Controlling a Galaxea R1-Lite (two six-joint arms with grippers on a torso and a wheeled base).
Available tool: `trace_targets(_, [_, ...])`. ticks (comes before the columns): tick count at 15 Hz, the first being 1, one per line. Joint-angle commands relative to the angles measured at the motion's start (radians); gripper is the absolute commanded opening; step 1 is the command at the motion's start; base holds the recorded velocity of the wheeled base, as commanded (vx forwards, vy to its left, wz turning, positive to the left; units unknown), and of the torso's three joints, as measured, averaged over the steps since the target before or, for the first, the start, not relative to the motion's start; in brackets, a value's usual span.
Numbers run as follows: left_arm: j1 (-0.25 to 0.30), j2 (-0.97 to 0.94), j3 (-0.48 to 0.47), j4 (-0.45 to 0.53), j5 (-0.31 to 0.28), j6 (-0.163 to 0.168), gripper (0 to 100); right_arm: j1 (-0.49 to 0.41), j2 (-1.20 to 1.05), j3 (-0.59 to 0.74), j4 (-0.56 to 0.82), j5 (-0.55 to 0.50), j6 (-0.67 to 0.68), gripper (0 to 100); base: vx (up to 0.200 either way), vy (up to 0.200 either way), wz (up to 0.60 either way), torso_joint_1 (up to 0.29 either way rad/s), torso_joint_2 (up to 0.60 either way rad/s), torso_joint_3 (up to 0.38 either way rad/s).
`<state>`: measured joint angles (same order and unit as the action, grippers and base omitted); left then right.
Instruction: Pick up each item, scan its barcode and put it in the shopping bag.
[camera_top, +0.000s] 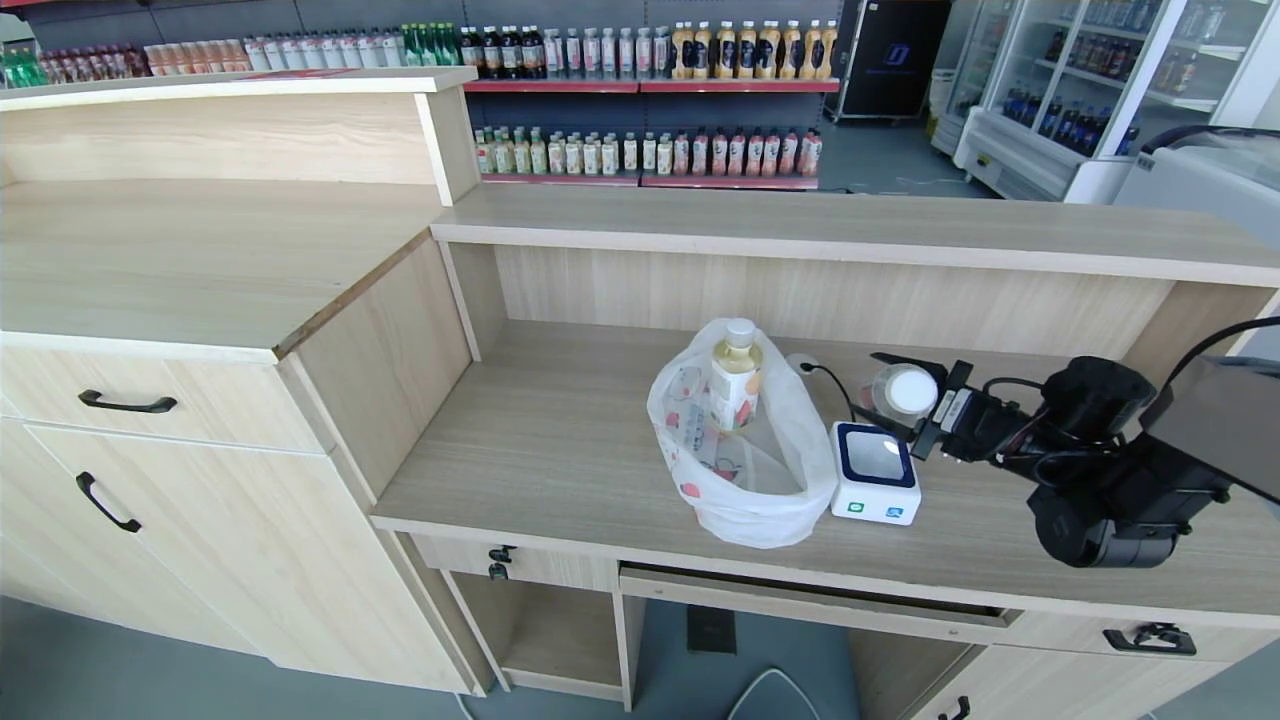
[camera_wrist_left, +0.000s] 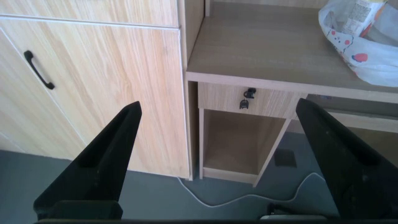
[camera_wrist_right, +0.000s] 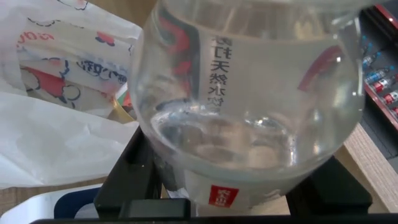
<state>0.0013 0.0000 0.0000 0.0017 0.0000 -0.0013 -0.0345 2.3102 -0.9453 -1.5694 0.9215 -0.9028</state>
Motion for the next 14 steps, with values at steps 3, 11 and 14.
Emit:
trace_targets(3, [0.0,0.002,0.0,0.0,0.0,0.0,100,0.001,0.018,-0.018,-0.001,0.0,-0.001,0,0.0,0.0,0.0,0.0,0.0,0.0])
trace_targets(11, [0.0,0.002,0.0,0.0,0.0,0.0,100,0.004,0.037,-0.018,-0.001,0.002,-0.007,0,0.0,0.0,0.0,0.0,0.0,0.0])
trace_targets(14, [0.0,0.002,0.0,0.0,0.0,0.0,100,0.005,0.038,-0.02,-0.001,0.002,-0.013,0,0.0,0.0,0.0,0.0,0.0,0.0])
